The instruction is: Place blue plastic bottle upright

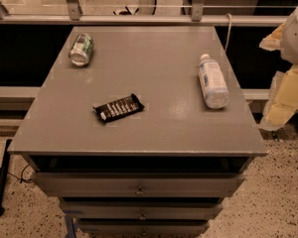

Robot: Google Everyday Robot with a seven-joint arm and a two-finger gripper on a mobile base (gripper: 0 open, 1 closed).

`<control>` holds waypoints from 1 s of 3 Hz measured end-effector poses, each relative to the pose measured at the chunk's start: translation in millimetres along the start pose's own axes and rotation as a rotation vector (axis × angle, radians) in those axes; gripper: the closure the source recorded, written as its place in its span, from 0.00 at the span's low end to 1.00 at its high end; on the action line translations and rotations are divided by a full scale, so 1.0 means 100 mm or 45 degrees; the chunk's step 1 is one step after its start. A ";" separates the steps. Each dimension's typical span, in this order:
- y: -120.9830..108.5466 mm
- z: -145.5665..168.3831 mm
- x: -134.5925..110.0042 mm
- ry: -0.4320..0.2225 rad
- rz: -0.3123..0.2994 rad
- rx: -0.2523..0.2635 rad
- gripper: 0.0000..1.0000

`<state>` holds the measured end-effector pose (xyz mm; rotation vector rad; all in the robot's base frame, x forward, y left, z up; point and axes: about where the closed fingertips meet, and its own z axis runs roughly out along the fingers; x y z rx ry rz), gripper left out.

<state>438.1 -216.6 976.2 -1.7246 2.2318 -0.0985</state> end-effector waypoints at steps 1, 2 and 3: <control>0.00 0.00 0.00 0.000 0.000 0.000 0.00; -0.19 0.24 -0.01 -0.006 0.056 0.026 0.00; -0.61 0.70 0.03 0.019 0.179 0.029 0.00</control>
Offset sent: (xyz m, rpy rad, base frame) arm 0.0704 -0.0045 -0.0567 0.0365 -0.0253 -0.1311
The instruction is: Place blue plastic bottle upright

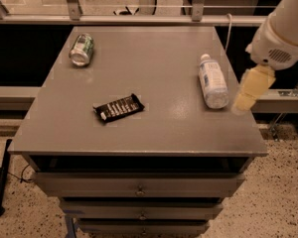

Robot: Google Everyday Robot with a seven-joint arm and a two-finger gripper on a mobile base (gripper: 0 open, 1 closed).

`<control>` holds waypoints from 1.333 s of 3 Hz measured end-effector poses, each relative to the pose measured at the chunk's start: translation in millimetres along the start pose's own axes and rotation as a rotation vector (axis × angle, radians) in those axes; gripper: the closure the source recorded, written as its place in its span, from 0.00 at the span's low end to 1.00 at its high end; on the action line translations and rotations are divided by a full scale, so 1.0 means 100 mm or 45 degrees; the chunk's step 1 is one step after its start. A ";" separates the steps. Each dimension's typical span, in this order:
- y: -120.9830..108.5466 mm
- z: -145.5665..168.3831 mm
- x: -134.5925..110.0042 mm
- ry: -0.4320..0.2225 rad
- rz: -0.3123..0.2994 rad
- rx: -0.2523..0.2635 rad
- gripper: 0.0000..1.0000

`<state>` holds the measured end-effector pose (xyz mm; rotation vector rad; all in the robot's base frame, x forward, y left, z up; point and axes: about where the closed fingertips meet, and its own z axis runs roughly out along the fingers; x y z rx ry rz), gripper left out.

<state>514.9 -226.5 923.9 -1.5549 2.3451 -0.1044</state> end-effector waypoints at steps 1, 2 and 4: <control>-0.46 0.40 -0.08 -0.015 0.227 -0.022 0.00; -0.85 0.64 -0.17 -0.071 0.502 -0.082 0.00; -1.22 0.81 -0.63 -0.158 0.901 -0.111 0.00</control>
Offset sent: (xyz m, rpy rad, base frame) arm 0.1657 -0.0160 -0.0268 0.3929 0.1234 -0.5891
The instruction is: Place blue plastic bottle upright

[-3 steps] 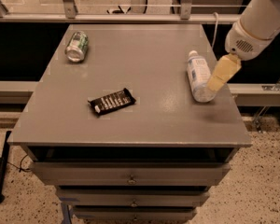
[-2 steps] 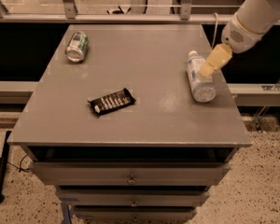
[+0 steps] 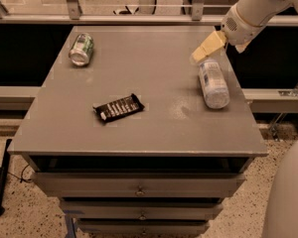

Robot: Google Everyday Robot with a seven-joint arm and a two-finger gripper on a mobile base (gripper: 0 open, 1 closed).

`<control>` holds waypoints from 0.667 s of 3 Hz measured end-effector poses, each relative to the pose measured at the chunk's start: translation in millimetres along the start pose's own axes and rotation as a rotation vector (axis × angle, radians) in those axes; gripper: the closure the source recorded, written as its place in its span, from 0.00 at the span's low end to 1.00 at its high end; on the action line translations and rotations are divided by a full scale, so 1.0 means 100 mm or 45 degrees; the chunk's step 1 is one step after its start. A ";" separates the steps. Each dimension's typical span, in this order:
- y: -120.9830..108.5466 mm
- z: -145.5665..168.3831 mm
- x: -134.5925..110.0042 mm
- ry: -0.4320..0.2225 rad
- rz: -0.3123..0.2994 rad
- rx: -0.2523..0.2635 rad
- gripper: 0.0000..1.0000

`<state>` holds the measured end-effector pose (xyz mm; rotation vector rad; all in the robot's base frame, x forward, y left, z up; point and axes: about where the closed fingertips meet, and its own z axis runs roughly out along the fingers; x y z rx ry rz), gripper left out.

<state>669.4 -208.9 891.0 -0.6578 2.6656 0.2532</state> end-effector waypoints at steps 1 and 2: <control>0.20 0.14 -0.16 0.022 0.105 0.074 0.00; 0.32 0.35 -0.14 0.095 0.170 0.163 0.00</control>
Offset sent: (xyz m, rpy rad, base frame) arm -0.0002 0.0573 -0.0565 -0.2404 0.1071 -0.2698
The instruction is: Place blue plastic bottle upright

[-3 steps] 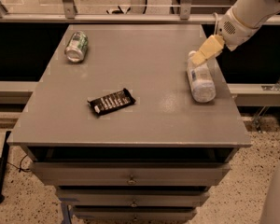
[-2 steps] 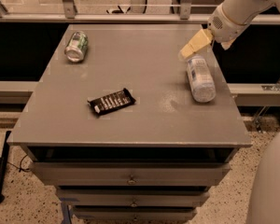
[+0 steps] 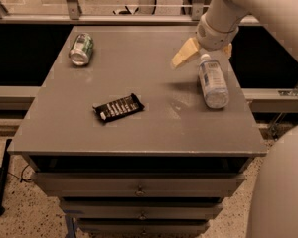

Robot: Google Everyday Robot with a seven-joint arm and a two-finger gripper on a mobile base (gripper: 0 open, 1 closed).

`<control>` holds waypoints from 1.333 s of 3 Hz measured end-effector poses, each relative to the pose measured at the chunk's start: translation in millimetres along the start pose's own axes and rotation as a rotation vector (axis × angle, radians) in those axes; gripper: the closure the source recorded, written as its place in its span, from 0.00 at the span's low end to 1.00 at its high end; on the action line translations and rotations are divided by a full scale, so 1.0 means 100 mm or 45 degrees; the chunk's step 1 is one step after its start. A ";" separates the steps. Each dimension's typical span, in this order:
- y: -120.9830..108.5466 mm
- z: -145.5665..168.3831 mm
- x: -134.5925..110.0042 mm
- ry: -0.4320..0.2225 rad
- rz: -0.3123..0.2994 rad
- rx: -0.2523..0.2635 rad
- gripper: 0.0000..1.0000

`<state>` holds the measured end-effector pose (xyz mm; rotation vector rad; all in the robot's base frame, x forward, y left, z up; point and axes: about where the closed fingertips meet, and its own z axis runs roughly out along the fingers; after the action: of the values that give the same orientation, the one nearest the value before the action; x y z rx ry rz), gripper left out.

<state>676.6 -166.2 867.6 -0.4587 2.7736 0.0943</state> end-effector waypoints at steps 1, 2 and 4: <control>0.02 0.18 0.12 0.084 0.045 0.099 0.00; -0.04 0.26 0.23 0.140 0.088 0.168 0.00; -0.12 0.24 0.31 0.170 0.142 0.216 0.18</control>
Offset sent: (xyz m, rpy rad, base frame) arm -0.0195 -0.0194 -0.0388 -0.1900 0.0993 -0.1663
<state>660.5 -184.4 835.0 -0.2762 2.9054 -0.1499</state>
